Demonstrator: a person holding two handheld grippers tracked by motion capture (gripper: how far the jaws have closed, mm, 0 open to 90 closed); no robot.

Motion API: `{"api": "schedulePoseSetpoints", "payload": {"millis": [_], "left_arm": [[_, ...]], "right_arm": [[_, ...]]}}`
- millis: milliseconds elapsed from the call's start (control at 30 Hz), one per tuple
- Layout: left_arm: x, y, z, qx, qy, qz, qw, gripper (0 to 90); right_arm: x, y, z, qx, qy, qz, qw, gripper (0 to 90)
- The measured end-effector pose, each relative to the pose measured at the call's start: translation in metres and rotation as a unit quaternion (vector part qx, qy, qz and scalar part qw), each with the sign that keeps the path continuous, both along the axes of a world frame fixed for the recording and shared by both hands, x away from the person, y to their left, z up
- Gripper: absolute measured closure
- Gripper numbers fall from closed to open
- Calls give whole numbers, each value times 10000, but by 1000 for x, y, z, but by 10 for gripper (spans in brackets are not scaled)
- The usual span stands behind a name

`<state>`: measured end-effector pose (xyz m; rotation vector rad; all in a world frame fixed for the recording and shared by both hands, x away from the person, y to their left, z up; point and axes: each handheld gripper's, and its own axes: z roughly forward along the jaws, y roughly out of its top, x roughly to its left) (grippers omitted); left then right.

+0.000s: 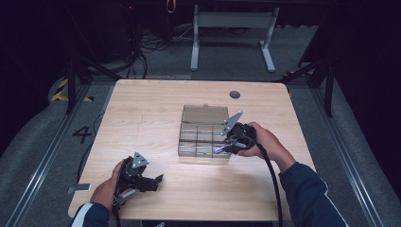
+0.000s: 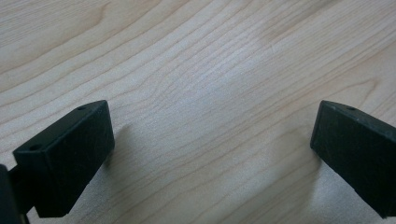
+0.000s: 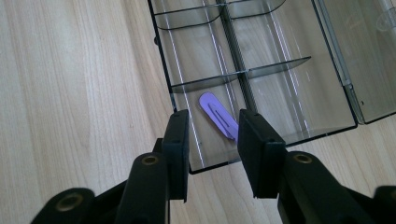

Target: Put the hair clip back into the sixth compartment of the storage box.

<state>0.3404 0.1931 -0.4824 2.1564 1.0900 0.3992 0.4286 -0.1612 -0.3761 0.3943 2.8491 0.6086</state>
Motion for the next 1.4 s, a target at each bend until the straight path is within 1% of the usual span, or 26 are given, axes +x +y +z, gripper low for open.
{"api": "schedulePoseSetpoints", "payload": {"millis": [133, 333, 400, 567, 900, 1000, 1133, 1400], "left_arm": [[0, 0, 0, 0, -1, 1, 10000, 0], [0, 0, 0, 1, -1, 0, 10000, 0], [0, 0, 0, 1, 0, -1, 10000, 0], [0, 0, 0, 0, -1, 1, 10000, 0], [0, 0, 0, -2, 1, 1, 10000, 1], [0, 0, 0, -3, 1, 2, 10000, 0], [0, 0, 0, -2, 0, 1, 10000, 1], [0, 0, 0, -2, 1, 2, 10000, 0]], "right_arm": [[-4, -6, 2, -8, -26, -31, 10000, 645], [-10, -13, 2, -88, -49, -17, 9999, 629], [-13, -17, 2, -98, -47, -57, 9999, 625], [-19, -26, 0, -137, -68, -48, 9999, 603], [-35, -44, -6, -169, -204, -62, 9996, 560], [-39, -49, -6, -146, -207, -113, 9996, 538], [-42, -57, -9, -217, -225, -175, 9994, 519], [-50, -75, -14, -124, -350, -331, 9988, 480]]}}
